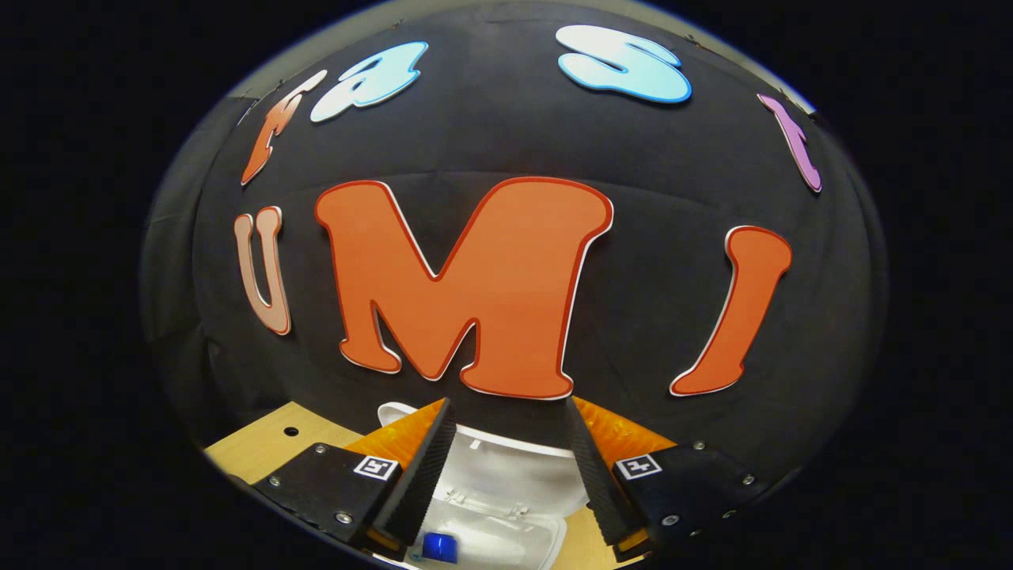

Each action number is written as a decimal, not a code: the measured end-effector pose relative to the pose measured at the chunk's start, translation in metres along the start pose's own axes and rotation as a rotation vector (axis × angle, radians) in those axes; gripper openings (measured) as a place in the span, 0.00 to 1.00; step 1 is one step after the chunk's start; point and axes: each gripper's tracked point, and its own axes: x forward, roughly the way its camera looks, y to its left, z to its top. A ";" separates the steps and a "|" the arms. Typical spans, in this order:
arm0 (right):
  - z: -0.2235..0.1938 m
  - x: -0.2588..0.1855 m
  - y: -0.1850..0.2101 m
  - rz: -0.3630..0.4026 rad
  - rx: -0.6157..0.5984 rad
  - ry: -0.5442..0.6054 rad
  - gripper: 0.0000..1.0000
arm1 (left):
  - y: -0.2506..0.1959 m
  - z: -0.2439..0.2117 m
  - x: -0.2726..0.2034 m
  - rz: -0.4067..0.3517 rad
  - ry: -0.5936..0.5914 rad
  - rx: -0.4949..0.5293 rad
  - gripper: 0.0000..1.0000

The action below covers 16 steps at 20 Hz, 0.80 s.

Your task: Press the lid of the desktop garbage bin to open it, pick up the crumpled paper on the desktop and throw it into the bin, then pick up the pop can on the desktop and drop it into the bin, and finally close the garbage bin lid.

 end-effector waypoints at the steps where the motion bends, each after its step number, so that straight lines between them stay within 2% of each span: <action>1: -0.002 0.004 -0.001 0.000 0.007 0.012 0.84 | 0.002 -0.001 0.000 0.005 0.001 -0.007 0.98; 7: -0.011 0.002 0.004 0.032 0.105 0.059 0.81 | 0.012 -0.002 -0.003 0.029 0.001 -0.012 0.98; 16: -0.038 -0.048 0.024 0.112 0.097 0.132 0.81 | -0.001 -0.005 -0.006 -0.006 0.014 0.037 0.98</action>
